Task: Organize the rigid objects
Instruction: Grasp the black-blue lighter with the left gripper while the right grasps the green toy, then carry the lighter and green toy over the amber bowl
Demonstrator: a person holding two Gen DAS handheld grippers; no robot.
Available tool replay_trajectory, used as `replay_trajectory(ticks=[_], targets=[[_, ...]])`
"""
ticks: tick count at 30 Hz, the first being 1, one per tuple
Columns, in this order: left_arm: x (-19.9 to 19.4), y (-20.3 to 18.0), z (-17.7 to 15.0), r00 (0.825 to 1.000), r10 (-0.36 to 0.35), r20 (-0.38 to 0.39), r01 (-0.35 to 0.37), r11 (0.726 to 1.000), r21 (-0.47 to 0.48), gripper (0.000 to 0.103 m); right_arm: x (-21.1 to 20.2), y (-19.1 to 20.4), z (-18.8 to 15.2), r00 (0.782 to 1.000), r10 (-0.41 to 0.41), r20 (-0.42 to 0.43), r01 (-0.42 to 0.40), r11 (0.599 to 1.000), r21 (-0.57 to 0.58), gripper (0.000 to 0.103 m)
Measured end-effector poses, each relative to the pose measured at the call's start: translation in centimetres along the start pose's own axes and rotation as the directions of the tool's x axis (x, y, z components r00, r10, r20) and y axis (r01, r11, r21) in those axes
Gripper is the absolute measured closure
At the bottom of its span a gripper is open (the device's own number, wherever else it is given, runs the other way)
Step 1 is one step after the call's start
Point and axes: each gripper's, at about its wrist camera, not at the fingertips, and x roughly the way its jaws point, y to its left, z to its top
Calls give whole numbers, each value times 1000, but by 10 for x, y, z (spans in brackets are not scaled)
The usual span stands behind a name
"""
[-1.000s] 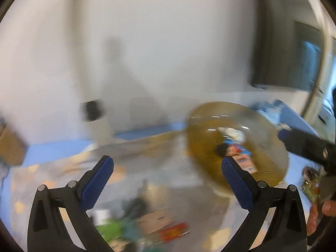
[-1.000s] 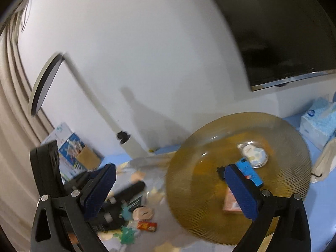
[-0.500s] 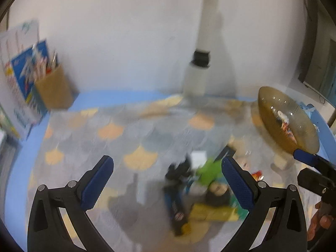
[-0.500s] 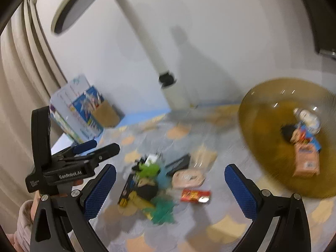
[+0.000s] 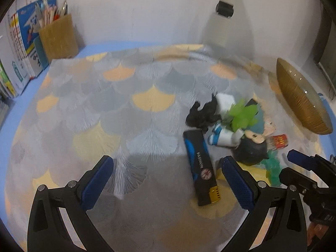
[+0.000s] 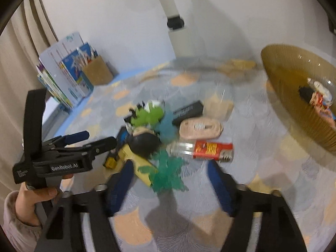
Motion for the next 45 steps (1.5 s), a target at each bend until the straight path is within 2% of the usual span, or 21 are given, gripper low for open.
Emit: replay_trajectory(ticks=[2, 5, 8, 10, 14, 18, 19, 20, 21, 24, 27, 30, 34, 41, 45], targets=[[0, 3, -4, 1000, -13, 21, 14, 1000, -8, 0, 7, 2, -3, 1000, -14, -12, 14, 1000, -15, 39], [1, 3, -8, 999, 22, 33, -22, 1000, 15, 0, 14, 5, -5, 999, -36, -19, 36, 998, -42, 45], [4, -5, -8, 997, 73, 17, -74, 995, 70, 0, 14, 3, -4, 1000, 7, -10, -8, 1000, -25, 58], [4, -3, -7, 998, 69, 14, -69, 996, 63, 0, 15, 2, -4, 999, 34, -5, -34, 999, -19, 61], [4, -3, -5, 997, 79, 14, -80, 996, 47, 0, 15, 3, -4, 998, 67, 5, -67, 998, -22, 72], [4, -2, -4, 996, 84, 15, -84, 996, 31, 0, 15, 6, -4, 997, 70, 9, -70, 997, -29, 73], [3, -2, -4, 997, 75, 17, -76, 997, 31, 4, 14, 5, -4, 997, 73, 14, -72, 997, -28, 73], [1, -3, -4, 997, 65, 36, -66, 997, 34, 31, 12, 5, -4, 997, 80, 24, -79, 997, -26, 73], [-5, -4, -5, 996, 53, 66, -56, 997, 43, 85, 11, 4, -5, 996, 86, 31, -86, 996, -24, 73], [-4, -5, -5, 997, 5, 75, -9, 999, 50, 84, 6, 3, -5, 993, 101, 59, -100, 995, -17, 73], [-3, 5, -4, 996, -30, 82, 30, 1000, 2, 84, 4, 2, -5, 992, 103, 69, -102, 995, -14, 73], [-3, 9, -4, 995, -23, 92, 25, 999, -23, 84, -1, 3, -7, 989, 117, 94, -115, 993, -26, 73], [-6, 4, -4, 993, -32, 113, 32, 999, 0, 84, -7, -1, -8, 985, 125, 122, -124, 992, -13, 73], [-17, 8, -8, 987, -43, 154, 48, 999, -26, 84, -21, -24, -12, 956, 207, 207, -227, 971, 77, 73], [-21, 5, -9, 984, -40, 171, 43, 999, -14, 84, -25, -33, -13, 947, 229, 227, -260, 958, 119, 73]])
